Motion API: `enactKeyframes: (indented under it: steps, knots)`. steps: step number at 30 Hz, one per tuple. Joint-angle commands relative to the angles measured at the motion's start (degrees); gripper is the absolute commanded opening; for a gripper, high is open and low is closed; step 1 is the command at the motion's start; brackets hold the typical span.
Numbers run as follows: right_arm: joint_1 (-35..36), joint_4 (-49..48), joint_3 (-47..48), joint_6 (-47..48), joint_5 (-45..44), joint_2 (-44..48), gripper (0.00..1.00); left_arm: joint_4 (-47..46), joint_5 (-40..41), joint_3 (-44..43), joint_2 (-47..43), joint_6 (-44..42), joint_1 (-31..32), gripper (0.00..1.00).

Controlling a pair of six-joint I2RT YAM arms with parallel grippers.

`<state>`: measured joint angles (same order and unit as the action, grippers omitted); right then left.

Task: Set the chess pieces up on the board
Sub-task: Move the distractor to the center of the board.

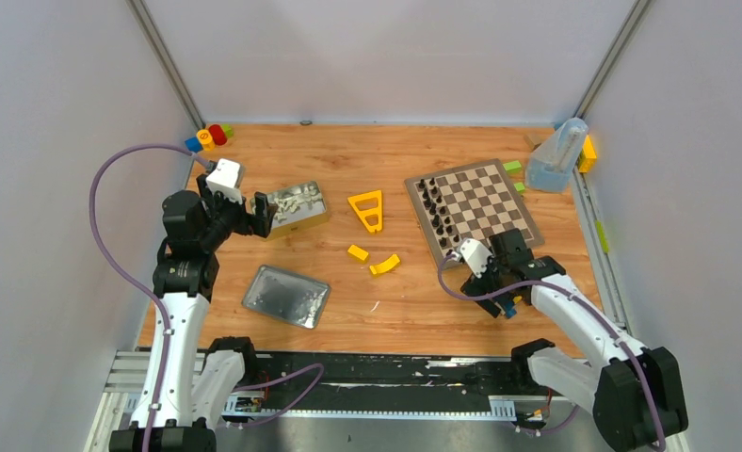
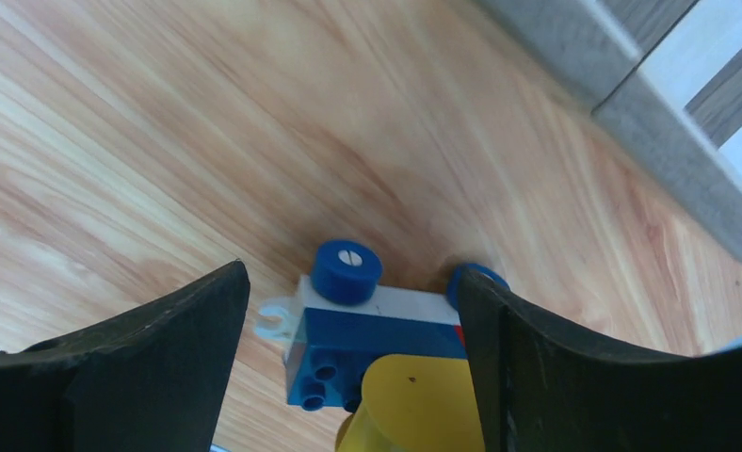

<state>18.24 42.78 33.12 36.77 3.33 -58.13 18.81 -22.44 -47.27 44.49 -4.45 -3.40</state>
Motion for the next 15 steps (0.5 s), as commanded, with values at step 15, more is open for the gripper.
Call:
enactKeyframes:
  steps: [15]
  knots:
    - [-17.34,3.52,0.91,14.42,-5.75,5.9,0.74,-1.73,-1.63,0.33,-0.39,-1.23,0.03,1.0]
